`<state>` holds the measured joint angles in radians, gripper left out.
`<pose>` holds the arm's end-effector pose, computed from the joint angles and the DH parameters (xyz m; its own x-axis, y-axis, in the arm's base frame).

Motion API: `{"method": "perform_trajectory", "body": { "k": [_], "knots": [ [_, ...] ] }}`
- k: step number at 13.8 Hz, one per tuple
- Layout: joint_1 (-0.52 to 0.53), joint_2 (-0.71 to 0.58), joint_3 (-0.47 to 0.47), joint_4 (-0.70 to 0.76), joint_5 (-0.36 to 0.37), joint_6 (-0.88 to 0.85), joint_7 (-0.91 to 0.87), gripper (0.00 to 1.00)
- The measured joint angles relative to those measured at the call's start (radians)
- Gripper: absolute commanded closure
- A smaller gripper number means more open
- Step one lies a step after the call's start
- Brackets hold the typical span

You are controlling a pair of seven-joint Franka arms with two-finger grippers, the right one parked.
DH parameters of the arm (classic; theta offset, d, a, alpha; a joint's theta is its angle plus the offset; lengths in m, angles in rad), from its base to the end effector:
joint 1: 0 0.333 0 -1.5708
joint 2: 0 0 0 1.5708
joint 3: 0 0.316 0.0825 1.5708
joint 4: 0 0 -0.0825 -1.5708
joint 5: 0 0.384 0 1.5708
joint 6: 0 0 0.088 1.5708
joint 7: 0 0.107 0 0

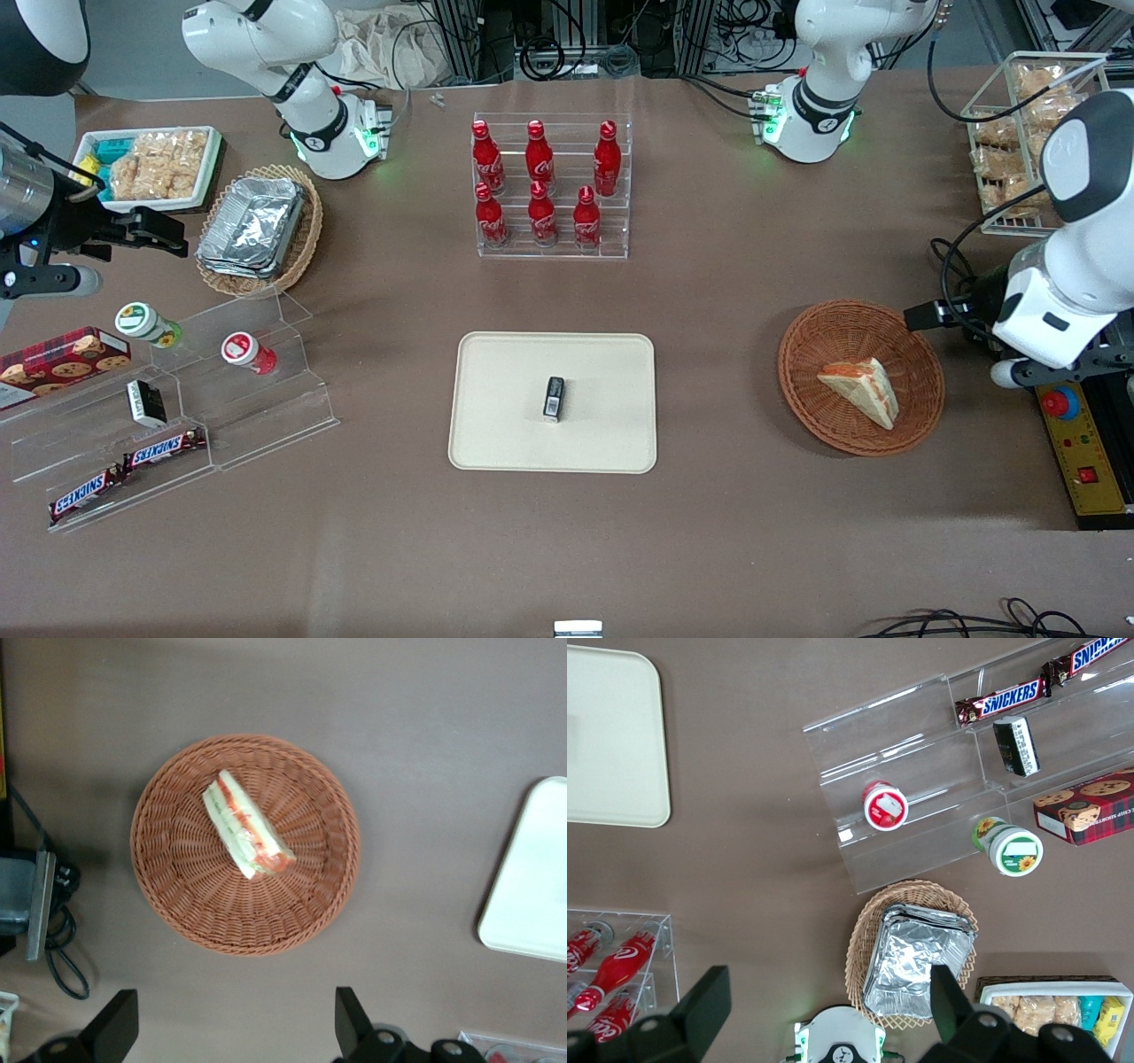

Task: Place sandwich from basket to tray
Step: 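Move the left gripper over the wrapped sandwich in the wicker basket, then lower the left gripper and close it on the sandwich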

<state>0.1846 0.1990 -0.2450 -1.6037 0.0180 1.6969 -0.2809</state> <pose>0.6108 -0.0241 0.5061 0.9707 0.2166 -0.1042 0.2179 -0.9760 0.0016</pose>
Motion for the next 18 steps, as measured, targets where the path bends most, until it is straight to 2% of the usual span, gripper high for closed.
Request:
{"method": "perform_trajectory", "body": {
  "k": [6, 12, 18],
  "knots": [
    [0.001, -0.016, 0.022, -0.256, 0.000, 0.311, -0.387, 0.02],
    [0.005, -0.017, 0.036, -0.513, 0.000, 0.676, -0.452, 0.02],
    [0.005, 0.026, 0.037, -0.545, 0.000, 0.762, -0.509, 0.02]
  ]
}}
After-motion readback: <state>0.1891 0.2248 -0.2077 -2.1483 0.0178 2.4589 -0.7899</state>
